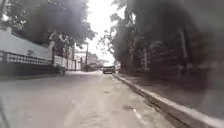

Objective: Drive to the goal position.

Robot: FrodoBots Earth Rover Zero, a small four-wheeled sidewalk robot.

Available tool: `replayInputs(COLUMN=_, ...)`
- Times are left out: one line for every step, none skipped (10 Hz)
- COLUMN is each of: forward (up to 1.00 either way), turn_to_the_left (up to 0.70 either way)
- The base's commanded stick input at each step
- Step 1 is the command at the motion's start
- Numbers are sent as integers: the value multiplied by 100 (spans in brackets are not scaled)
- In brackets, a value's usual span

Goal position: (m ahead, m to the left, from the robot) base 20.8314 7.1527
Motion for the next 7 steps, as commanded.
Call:
replayInputs(forward=70, turn_to_the_left=-6)
replayInputs(forward=70, turn_to_the_left=-1)
replayInputs(forward=70, turn_to_the_left=0)
replayInputs(forward=70, turn_to_the_left=8)
replayInputs(forward=70, turn_to_the_left=27)
replayInputs(forward=70, turn_to_the_left=32)
replayInputs(forward=70, turn_to_the_left=34)
